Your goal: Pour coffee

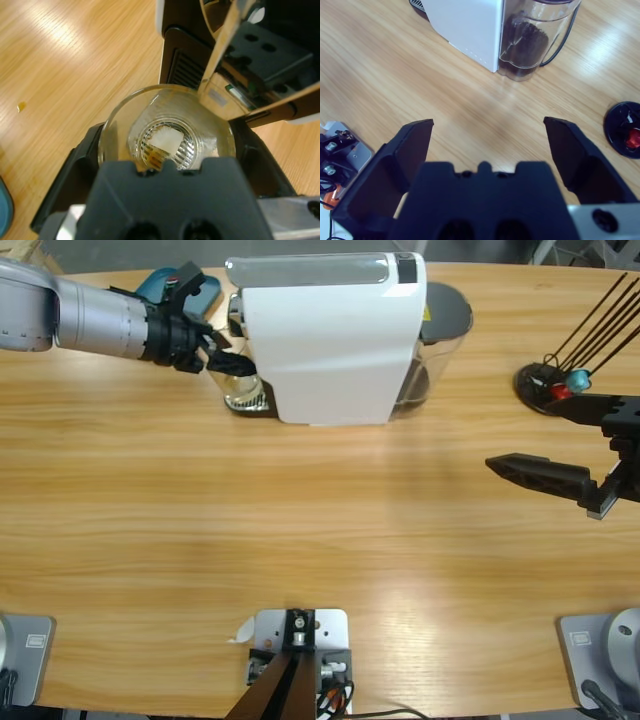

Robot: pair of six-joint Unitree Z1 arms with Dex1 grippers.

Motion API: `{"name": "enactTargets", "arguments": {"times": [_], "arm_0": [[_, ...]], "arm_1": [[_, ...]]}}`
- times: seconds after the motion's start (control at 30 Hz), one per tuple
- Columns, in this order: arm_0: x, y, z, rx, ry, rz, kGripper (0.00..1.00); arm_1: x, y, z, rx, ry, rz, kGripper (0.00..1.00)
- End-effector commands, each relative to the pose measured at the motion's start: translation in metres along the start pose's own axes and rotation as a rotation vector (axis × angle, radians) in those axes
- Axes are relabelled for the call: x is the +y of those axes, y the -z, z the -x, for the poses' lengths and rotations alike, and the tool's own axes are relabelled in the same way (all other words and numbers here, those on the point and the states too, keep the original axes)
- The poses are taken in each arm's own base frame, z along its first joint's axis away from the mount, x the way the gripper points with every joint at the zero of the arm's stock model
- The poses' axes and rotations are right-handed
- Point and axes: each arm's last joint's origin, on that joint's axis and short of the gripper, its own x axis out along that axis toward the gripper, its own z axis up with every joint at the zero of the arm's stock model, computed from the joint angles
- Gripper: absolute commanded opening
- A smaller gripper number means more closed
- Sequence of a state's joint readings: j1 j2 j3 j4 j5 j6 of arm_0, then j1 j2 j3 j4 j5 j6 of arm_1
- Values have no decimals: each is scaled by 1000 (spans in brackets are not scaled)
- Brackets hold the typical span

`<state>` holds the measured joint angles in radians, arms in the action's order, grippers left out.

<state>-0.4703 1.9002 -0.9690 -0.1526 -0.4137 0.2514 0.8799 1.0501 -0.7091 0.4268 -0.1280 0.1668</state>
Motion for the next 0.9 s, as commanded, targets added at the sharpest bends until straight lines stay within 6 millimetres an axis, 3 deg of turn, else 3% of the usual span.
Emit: {"name": "enactTargets", "arguments": {"times": [0.03,0.07,0.13,0.17,0.23,0.33,0.63,0.9], "arm_0": [[0,12,-25,58,62,2,201],[0,12,-25,59,63,1,284],[0,12,-25,57,69,3,600],[-1,12,-25,54,73,1,709],[-1,10,-23,48,78,0,815],[-4,9,-20,43,114,3,876],[-7,12,-7,53,141,2,904],[2,14,23,37,85,-1,895]], "arm_1": [[-2,11,-1,12,-5,6,996],[-2,11,-1,12,-5,6,996],[-2,10,-1,10,-5,5,996],[-2,10,-1,10,-4,4,996],[-2,10,-1,12,-4,5,996],[-2,10,-2,12,-4,5,996],[-2,10,-2,14,-4,5,996],[-2,10,-3,17,-5,5,996]]}}
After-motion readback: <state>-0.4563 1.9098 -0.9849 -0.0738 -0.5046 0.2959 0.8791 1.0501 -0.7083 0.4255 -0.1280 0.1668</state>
